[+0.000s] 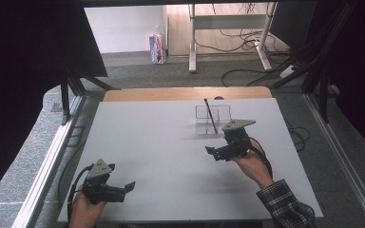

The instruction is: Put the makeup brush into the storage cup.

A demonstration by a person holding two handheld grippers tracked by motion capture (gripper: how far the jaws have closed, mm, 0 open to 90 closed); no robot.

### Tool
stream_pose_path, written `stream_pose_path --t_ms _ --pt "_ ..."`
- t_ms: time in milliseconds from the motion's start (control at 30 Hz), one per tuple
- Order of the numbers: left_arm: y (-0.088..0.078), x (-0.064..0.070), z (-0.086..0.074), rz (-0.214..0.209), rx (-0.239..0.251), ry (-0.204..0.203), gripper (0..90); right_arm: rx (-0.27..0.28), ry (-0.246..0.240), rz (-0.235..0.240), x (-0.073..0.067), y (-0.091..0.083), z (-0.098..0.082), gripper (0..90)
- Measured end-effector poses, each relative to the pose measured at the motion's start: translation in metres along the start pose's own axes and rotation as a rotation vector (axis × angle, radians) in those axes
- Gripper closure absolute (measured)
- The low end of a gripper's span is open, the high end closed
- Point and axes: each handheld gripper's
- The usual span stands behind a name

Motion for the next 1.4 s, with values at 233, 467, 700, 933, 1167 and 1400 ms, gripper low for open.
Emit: stream_pose_path --t_ms 233,467,700,933,1167,1400 --pt "0.000 0.000 0.000 0.000 -0.002 -0.001 0.0 -0.009 -0.004 0.011 -0.006 -0.003 -0.006 2.1" --pt "0.000 0.000 0.000 0.000 -0.004 -0.002 0.0 -0.015 -0.010 0.026 -0.013 -0.007 -0.013 2.1" --pt "0.000 0.000 0.000 0.001 -0.005 -0.003 0.0 -0.018 -0.015 0.033 -0.019 -0.013 -0.020 2.1" --pt "0.000 0.000 0.000 0.000 -0.005 -0.004 0.0 -0.018 -0.014 0.030 -0.022 -0.022 -0.027 2.1" --pt "0.000 0.000 0.000 0.001 -0.004 -0.005 0.0 -0.025 -0.019 0.022 -0.027 -0.031 -0.035 2.1" --pt "0.000 0.000 0.000 0.003 -0.003 -0.003 0.0 -0.029 -0.003 0.025 -0.026 -0.040 -0.044 1.7"
Point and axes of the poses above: each handheld gripper's, and its own axes: y roughly forward along the jaws, z roughly out of its top, x roughly to its right, and after that the axes turned 7 degrees about -y, right-handed
